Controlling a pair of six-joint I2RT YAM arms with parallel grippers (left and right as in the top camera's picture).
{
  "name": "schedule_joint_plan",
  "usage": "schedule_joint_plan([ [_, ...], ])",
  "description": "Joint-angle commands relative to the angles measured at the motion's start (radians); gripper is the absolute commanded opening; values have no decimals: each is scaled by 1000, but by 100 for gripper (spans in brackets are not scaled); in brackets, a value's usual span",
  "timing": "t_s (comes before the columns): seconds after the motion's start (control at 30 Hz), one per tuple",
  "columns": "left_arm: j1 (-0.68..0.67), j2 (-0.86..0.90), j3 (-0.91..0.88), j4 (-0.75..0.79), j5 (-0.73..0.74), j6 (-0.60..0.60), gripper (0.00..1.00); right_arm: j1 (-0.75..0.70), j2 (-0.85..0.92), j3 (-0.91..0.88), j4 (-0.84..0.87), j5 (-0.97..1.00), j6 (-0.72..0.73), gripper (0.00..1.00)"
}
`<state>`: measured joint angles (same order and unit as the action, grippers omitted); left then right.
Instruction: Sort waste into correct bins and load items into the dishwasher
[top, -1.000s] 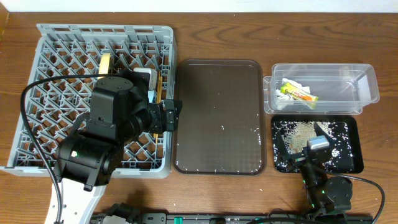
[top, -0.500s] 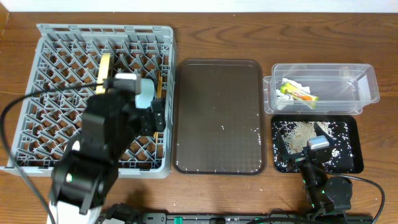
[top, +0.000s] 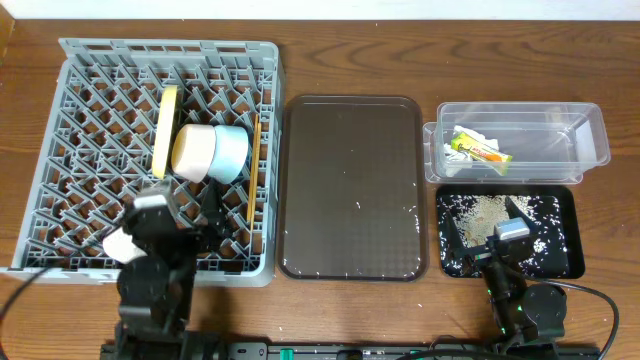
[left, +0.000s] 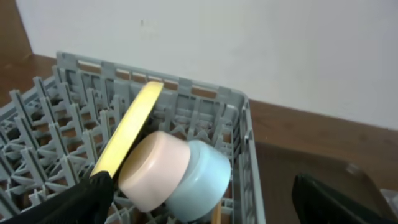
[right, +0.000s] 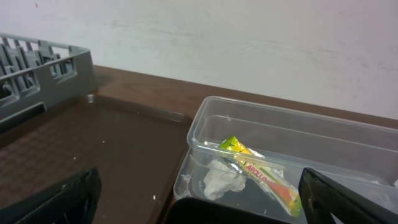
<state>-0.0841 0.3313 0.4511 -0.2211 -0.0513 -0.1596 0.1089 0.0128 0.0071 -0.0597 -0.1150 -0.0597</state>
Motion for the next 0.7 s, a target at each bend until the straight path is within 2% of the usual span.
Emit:
schedule_joint_plan([
  [0.0, 16, -111, -98, 55, 14, 8, 92, -5, -2, -2, -5, 3, -9, 99],
  [0.3, 35, -333, -290, 161, 18, 7, 92, -5, -2, -2, -4, 3, -9, 99],
  [0.67, 42, -330, -433, 182, 21, 5, 93, -5, -2, -2, -4, 3, -9, 99],
])
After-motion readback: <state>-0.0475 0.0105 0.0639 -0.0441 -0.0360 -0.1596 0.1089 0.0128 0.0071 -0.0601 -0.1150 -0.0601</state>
